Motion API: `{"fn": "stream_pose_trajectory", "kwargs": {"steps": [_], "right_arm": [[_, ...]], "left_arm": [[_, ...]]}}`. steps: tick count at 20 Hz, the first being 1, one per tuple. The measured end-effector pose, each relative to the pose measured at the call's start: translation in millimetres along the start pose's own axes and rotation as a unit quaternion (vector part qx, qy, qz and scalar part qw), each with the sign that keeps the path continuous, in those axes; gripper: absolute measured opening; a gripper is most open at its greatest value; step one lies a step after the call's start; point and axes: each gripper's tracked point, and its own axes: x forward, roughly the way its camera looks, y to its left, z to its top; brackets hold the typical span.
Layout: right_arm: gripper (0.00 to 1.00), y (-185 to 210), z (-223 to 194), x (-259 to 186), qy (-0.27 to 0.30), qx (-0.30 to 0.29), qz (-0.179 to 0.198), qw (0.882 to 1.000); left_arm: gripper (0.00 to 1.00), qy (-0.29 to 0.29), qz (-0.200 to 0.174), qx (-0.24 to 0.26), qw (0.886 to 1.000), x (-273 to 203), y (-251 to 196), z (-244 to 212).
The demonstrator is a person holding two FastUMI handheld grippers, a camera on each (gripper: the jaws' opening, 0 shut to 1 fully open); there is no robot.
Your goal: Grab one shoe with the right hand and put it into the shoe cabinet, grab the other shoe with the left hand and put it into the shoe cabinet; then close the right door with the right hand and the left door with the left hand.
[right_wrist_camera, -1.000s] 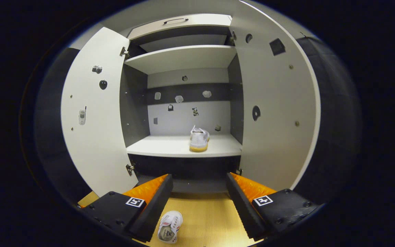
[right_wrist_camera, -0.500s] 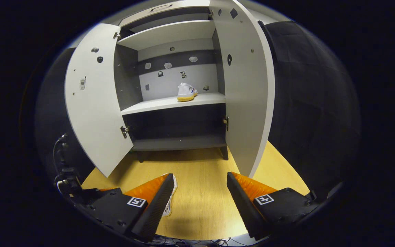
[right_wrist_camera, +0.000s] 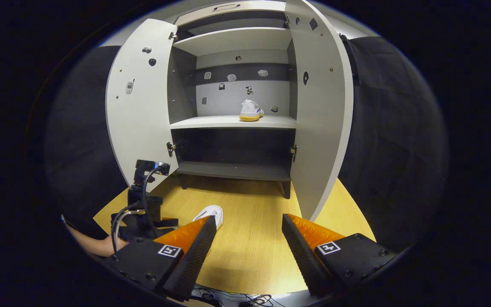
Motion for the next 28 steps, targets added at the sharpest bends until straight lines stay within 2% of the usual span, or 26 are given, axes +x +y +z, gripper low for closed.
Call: {"fn": "stream_pose_trajectory", "kwargs": {"steps": [5, 6, 9, 10, 12, 13, 16, 18, 23, 28], "right_arm": [[0.99, -11, -4, -3, 0.006, 0.005, 0.001, 1.000], [0.99, -13, -4, -4, 0.006, 0.003, 0.000, 1.000], [0.99, -19, -4, -5, 0.003, -0.004, -0.002, 1.000], [0.99, -21, -2, -4, 0.002, -0.003, -0.003, 1.000], [0.99, -25, -1, -5, -0.002, -0.001, -0.006, 1.000], [0.99, -28, -1, -4, -0.003, 0.001, -0.007, 1.000], [0.99, -31, -1, -1, -0.002, 0.010, -0.009, 1.000], [0.99, -32, 1, 0, -0.007, 0.010, -0.007, 1.000], [0.99, -27, 5, 2, -0.015, 0.002, 0.004, 1.000], [0.99, -26, 18, 4, -0.036, -0.005, 0.011, 0.999]], "left_arm": [[0.78, 0.014, 0.039, 0.009, 0.999, 33, 10, 2], [0.71, 0.014, 0.043, 0.011, 0.999, 36, 11, 4], [0.60, 0.017, 0.038, 0.017, 0.999, 47, 4, 8], [0.49, 0.020, 0.041, 0.021, 0.999, 49, 2, 8], [0.39, 0.025, 0.056, 0.031, 0.998, 53, 9, 8], [0.36, 0.028, 0.065, 0.030, 0.997, 55, 15, 8], [0.14, 0.042, 0.066, -0.017, 0.997, 57, 27, 2], [0.11, 0.048, 0.054, -0.043, 0.996, 57, 29, 0], [0.05, 0.059, 0.041, -0.055, 0.996, 51, 31, 6], [0.05, 0.008, 0.047, -0.035, 0.998, 7, 30, 56]]}}
